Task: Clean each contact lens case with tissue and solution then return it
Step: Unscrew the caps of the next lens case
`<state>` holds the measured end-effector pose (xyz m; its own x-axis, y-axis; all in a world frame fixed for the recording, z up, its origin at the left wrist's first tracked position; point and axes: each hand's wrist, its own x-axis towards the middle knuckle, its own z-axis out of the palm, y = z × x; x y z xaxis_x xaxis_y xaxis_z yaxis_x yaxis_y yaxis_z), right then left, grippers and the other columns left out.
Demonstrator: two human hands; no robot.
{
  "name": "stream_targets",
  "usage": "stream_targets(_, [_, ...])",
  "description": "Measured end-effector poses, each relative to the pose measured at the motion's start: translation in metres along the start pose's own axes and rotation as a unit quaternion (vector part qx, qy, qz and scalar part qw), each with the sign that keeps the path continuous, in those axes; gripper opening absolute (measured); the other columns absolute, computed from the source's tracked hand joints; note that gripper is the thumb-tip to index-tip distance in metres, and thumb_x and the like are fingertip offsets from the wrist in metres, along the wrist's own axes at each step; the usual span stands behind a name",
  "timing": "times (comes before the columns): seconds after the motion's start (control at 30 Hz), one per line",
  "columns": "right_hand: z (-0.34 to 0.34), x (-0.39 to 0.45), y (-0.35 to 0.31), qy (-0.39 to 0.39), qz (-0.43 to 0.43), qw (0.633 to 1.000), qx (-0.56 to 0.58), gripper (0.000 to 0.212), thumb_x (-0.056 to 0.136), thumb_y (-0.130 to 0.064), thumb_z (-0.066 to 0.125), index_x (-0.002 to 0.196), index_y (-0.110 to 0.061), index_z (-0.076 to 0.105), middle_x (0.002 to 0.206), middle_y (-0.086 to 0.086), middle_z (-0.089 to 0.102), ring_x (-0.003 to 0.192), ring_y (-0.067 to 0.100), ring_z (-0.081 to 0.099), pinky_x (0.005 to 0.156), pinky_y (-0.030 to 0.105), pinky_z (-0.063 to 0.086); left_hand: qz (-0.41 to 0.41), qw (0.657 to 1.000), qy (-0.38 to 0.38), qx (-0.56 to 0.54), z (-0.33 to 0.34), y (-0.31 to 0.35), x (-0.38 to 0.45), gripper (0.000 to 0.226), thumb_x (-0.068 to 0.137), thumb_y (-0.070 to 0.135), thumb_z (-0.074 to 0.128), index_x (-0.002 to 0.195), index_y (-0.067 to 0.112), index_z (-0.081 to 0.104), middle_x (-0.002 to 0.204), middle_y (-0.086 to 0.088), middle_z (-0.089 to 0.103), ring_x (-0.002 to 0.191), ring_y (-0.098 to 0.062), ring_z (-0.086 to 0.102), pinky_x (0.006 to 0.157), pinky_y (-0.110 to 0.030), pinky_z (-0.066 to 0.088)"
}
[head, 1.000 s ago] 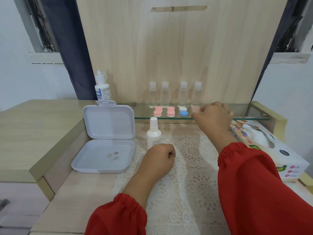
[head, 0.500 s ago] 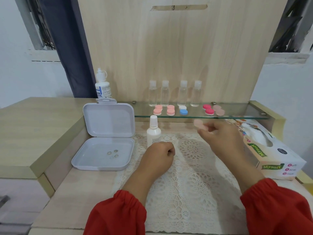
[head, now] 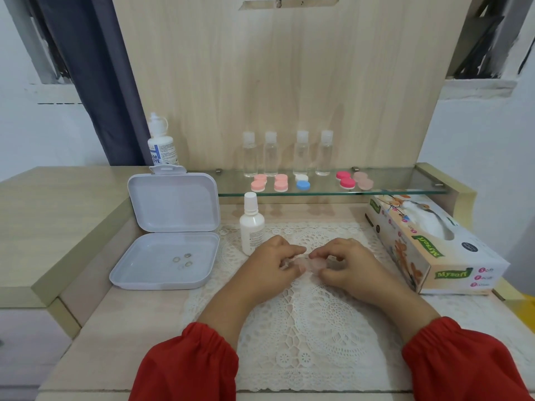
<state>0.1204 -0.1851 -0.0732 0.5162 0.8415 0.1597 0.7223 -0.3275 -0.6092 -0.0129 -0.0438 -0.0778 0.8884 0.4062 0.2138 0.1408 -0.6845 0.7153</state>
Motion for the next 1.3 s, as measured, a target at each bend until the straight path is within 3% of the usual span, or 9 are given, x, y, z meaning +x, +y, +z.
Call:
stream_targets(0.27, [0.002, 0.001, 0.003, 0.008, 0.01, 0.999, 0.046, 0.025, 0.075, -0.04, 0.078, 0.099, -0.036, 0.071, 0.095, -0.018, 0.061, 0.09, 0.003, 0.055, 0.089, 0.034, 0.048, 0.023, 0.998, -0.005, 0.058, 0.0, 0.0, 0.001, 0.03, 0.093, 0.027, 0.06, 0.123, 0.022, 0.065, 0.094, 0.012, 0.048, 0.086, 0.002, 0.047, 0.075, -0.006, 0.034])
stream_targets(0.4, [0.003, 0.002, 0.004, 0.007, 0.011, 0.999, 0.051, 0.021, 0.073, -0.041, 0.08, 0.091, -0.04, 0.07, 0.094, -0.015, 0.063, 0.086, 0.004, 0.056, 0.088, 0.035, 0.049, 0.025, 0.995, -0.001, 0.099, 0.002, 0.003, 0.004, 0.025, 0.092, 0.029, 0.061, 0.113, 0.017, 0.067, 0.097, 0.005, 0.051, 0.093, -0.01, 0.05, 0.083, -0.023, 0.043])
stream_targets(0.5, [0.003, 0.003, 0.005, 0.011, 0.009, 0.999, 0.049, 0.019, 0.069, -0.049, 0.079, 0.082, -0.047, 0.064, 0.092, -0.017, 0.063, 0.086, 0.002, 0.056, 0.087, 0.035, 0.048, 0.012, 0.992, 0.021, 0.128, 0.006, 0.004, 0.005, 0.025, 0.087, 0.035, 0.066, 0.103, 0.015, 0.063, 0.098, 0.005, 0.051, 0.093, -0.011, 0.049, 0.081, -0.023, 0.043])
stream_targets(0.57, [0.003, 0.003, 0.005, 0.01, 0.007, 0.999, 0.044, 0.02, 0.069, -0.051, 0.079, 0.083, -0.047, 0.065, 0.092, -0.017, 0.063, 0.087, 0.002, 0.056, 0.087, 0.034, 0.048, 0.004, 0.994, 0.024, 0.11, 0.006, 0.002, 0.003, 0.03, 0.085, 0.037, 0.068, 0.107, 0.019, 0.06, 0.098, 0.008, 0.05, 0.09, -0.007, 0.048, 0.08, -0.022, 0.043])
stream_targets(0.67, [0.004, 0.005, 0.008, 0.01, 0.0, 0.999, 0.038, 0.019, 0.073, -0.044, 0.079, 0.09, -0.042, 0.07, 0.09, -0.018, 0.062, 0.085, 0.001, 0.055, 0.089, 0.036, 0.048, 0.002, 1.0, -0.001, 0.023, 0.002, 0.0, 0.001, 0.041, 0.088, 0.02, 0.064, 0.127, 0.026, 0.058, 0.095, 0.012, 0.047, 0.081, 0.0, 0.046, 0.078, -0.014, 0.041])
stream_targets(0.77, [0.004, 0.006, 0.01, 0.013, -0.002, 0.999, 0.031, 0.021, 0.074, -0.045, 0.078, 0.094, -0.04, 0.072, 0.091, -0.019, 0.062, 0.087, 0.002, 0.053, 0.09, 0.037, 0.046, 0.01, 1.0, -0.001, 0.002, 0.002, -0.001, 0.0, 0.034, 0.09, 0.009, 0.059, 0.115, 0.03, 0.069, 0.089, 0.009, 0.047, 0.077, -0.001, 0.048, 0.07, -0.009, 0.039])
stream_targets(0.9, [0.005, 0.008, 0.011, 0.013, -0.012, 1.0, 0.005, 0.027, 0.076, -0.043, 0.076, 0.102, -0.037, 0.072, 0.093, -0.02, 0.06, 0.095, 0.008, 0.052, 0.093, 0.04, 0.043, 0.012, 0.999, 0.025, 0.03, 0.002, -0.001, 0.001, 0.023, 0.091, 0.011, 0.06, 0.101, 0.028, 0.071, 0.091, 0.01, 0.05, 0.078, -0.002, 0.049, 0.068, -0.005, 0.038])
stream_targets(1.07, [0.005, 0.009, 0.014, 0.015, -0.021, 1.0, 0.005, 0.025, 0.079, -0.039, 0.075, 0.103, -0.034, 0.072, 0.094, -0.022, 0.059, 0.1, 0.01, 0.05, 0.096, 0.041, 0.041, 0.041, 0.998, -0.015, 0.046, 0.004, 0.0, 0.001, 0.033, 0.095, 0.017, 0.056, 0.125, 0.029, 0.062, 0.095, 0.014, 0.047, 0.09, -0.004, 0.049, 0.081, -0.016, 0.04])
stream_targets(1.3, [0.007, 0.012, 0.017, 0.014, -0.025, 1.0, 0.012, 0.025, 0.077, -0.04, 0.076, 0.101, -0.037, 0.072, 0.093, -0.02, 0.062, 0.099, 0.011, 0.053, 0.094, 0.044, 0.043, 0.02, 0.997, 0.003, 0.079, 0.005, 0.001, 0.004, 0.023, 0.092, 0.021, 0.061, 0.114, 0.022, 0.064, 0.097, 0.011, 0.047, 0.092, -0.007, 0.049, 0.079, -0.015, 0.038])
